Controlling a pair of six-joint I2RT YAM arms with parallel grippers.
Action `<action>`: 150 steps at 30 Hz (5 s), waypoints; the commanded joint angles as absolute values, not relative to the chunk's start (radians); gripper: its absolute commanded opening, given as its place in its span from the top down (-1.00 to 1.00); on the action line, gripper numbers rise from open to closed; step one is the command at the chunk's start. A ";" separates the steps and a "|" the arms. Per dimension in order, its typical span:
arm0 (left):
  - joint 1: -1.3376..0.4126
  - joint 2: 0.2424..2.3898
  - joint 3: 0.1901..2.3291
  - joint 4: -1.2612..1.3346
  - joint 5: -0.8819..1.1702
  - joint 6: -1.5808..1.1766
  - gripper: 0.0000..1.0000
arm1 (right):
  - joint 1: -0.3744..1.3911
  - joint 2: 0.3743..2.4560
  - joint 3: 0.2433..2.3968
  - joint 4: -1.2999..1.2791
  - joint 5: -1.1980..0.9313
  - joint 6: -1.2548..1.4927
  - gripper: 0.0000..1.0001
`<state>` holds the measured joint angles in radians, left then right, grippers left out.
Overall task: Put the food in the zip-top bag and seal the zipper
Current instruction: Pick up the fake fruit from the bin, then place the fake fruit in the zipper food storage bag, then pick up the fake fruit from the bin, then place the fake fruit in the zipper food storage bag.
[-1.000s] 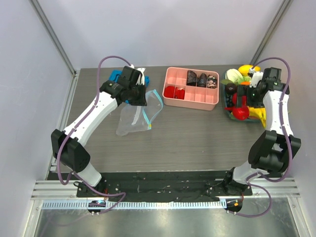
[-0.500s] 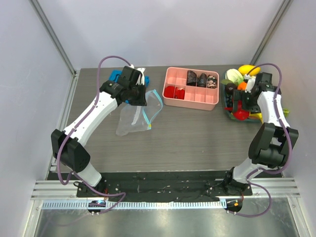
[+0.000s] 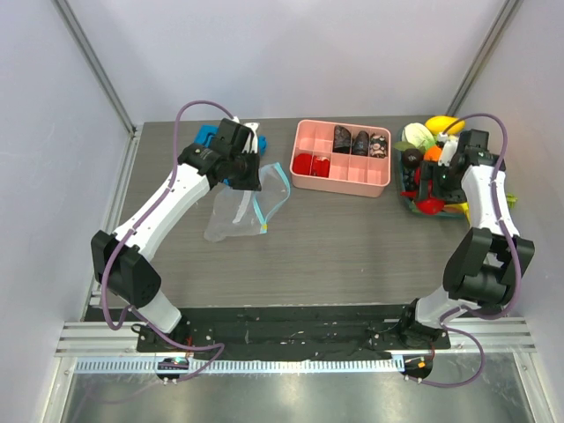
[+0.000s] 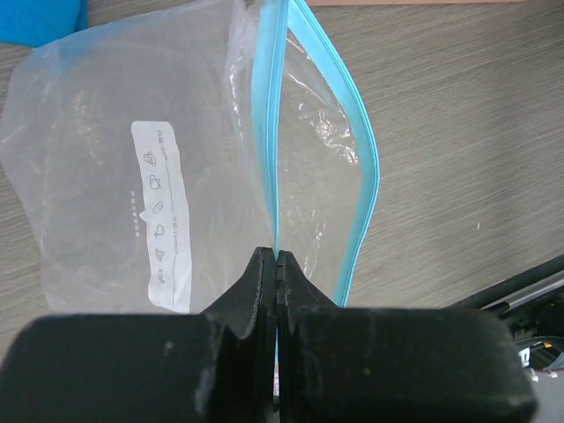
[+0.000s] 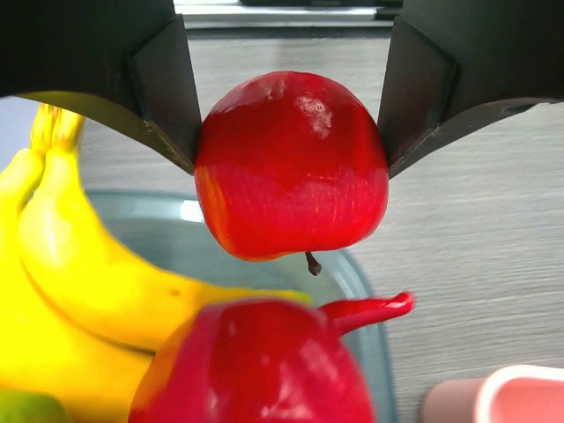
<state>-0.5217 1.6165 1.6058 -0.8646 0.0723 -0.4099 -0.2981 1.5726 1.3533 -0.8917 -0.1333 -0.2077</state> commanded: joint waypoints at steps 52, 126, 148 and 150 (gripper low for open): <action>-0.474 1.557 1.546 -0.646 0.703 -0.578 1.00 | 0.571 1.384 1.474 -0.721 -0.436 -0.225 -0.99; -0.469 1.582 1.572 -0.718 0.666 -0.522 0.99 | -0.005 1.402 1.669 -0.898 -0.656 -0.161 0.22; -0.469 1.583 1.568 -0.710 0.749 -0.526 0.99 | 0.611 1.393 1.367 -0.693 -0.571 -0.313 -0.07; -0.469 1.582 1.565 -0.701 0.750 -0.526 0.99 | 0.611 1.390 1.370 -0.715 -0.554 -0.325 -0.26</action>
<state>-0.4572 1.6035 1.5501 -0.7509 0.6788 -0.5163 0.5991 1.3964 1.3727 -0.6949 -0.6106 -0.2604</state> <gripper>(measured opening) 0.011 0.699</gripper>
